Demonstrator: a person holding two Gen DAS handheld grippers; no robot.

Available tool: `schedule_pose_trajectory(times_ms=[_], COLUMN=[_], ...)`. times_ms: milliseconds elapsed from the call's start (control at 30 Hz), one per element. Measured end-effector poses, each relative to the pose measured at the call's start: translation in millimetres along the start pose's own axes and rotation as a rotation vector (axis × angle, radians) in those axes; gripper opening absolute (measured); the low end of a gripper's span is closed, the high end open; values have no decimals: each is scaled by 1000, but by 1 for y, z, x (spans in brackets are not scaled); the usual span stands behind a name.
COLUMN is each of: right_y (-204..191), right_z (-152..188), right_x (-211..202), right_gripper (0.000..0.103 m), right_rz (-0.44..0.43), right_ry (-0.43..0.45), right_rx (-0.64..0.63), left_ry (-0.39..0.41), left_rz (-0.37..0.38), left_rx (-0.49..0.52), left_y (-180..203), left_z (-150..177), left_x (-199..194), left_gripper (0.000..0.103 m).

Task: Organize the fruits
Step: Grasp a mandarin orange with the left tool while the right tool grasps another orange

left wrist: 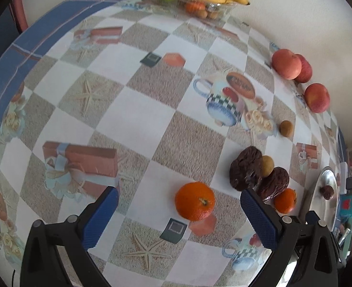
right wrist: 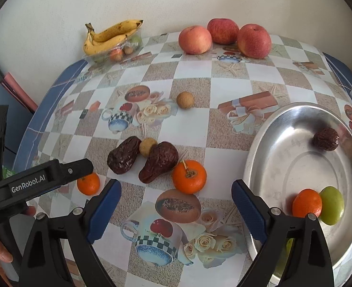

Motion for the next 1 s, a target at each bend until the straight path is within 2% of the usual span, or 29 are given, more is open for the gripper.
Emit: schedule_pose_trajectory(times_ms=[100, 133, 233, 267, 300, 333, 433, 500, 567, 900, 1000], right_y=[-1, 0, 3, 5, 6, 7, 10, 12, 14, 15, 14], right_z=[3, 3, 6, 6, 6, 6, 6, 6, 6, 1, -5], right_x=[6, 9, 15, 16, 17, 18, 20, 20, 20, 11, 1], right_gripper=[78, 72, 69, 65, 61, 55, 49, 45, 35, 32, 25], right_rz=[7, 13, 31, 34, 38, 42, 50, 50, 45, 13, -5], right_ry=[-11, -15, -28, -31, -31, -30, -32, -36, -39, -15, 12], right_rx=[-17, -22, -26, -25, -23, -21, -9, 1, 14, 60, 72], left_ry=[-14, -17, -35, -41, -44, -44, -47, -44, -42, 23, 37], left_rz=[15, 15, 29, 37, 41, 42, 61, 62, 65, 95, 109], left_rx=[-14, -8, 5, 5, 6, 8, 4, 12, 5, -42, -49], left_y=[0, 1, 5, 6, 7, 7, 9, 10, 9, 6, 8], left_z=[4, 5, 9, 10, 10, 10, 11, 11, 10, -3, -6], left_x=[2, 2, 3, 4, 3, 2, 1, 0, -1, -14, -18], left_gripper=[99, 93, 77, 67, 61, 51, 40, 39, 39, 38, 38])
Point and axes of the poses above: each gripper's, at about its wrist camera, not at the fingertips, and x roughly the way its jaws point, y to its right, z to its underside, the point moved 8 cm from there along x, roughly the way its jaws point, and after that the axes turned 8 degrees about y, right-handed, at the moved point
